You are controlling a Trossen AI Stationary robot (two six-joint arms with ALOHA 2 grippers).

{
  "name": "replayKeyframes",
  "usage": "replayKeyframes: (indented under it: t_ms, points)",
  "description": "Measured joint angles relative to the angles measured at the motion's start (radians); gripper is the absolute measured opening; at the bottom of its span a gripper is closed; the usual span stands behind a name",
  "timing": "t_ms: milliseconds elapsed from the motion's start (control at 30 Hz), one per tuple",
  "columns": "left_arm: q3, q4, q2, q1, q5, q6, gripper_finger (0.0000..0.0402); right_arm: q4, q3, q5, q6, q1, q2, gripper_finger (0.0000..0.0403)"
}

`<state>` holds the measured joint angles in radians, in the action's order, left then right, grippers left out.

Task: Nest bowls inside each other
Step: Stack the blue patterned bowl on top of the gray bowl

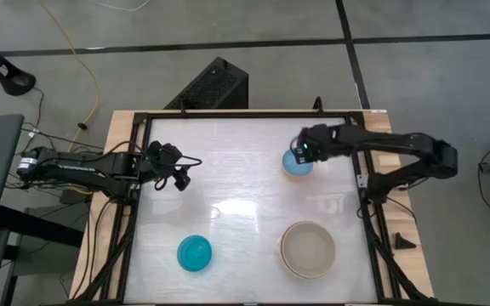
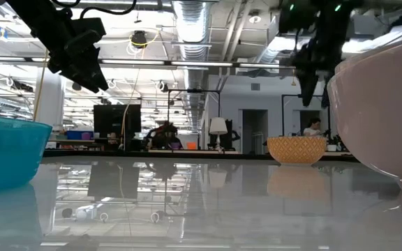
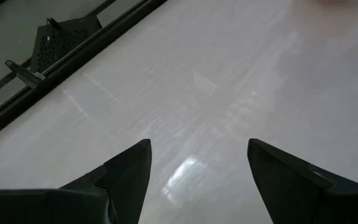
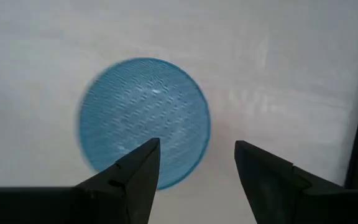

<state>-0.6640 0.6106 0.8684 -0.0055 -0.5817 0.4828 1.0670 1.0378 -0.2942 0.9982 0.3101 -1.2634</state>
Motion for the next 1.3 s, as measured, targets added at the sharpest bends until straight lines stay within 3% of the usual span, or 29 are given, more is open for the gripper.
replayKeyframes:
  t_ms: [100,200,400,567,733,967,1300]
  points:
    - [0.0,0.0,0.0,0.0,-0.003,0.001,0.0255,-0.028,0.0,0.093,-0.151,0.093,-0.064,0.0243]
    - [0.0,0.0,0.0,0.0,-0.003,0.004,0.0255,-0.045,0.0,0.113,-0.256,0.151,-0.134,0.0243]
    - [0.0,0.0,0.0,0.0,-0.006,0.032,0.0255,-0.099,0.0,0.215,-0.414,0.212,-0.262,0.0243]
    - [0.0,0.003,0.0,0.0,-0.006,0.037,0.0255,-0.131,0.0,0.231,-0.482,0.23,-0.339,0.0236]
    - [0.0,0.005,0.0,0.0,-0.005,0.05,0.0255,-0.151,0.0,0.252,-0.526,0.244,-0.374,0.0182]
    - [0.0,0.005,0.0,0.0,0.002,0.064,0.0255,-0.151,0.001,0.26,-0.574,0.278,-0.369,0.0048]
    - [0.0,0.005,0.0,0.0,0.035,0.036,0.0255,-0.091,-0.001,0.292,-0.534,0.344,-0.215,0.004]
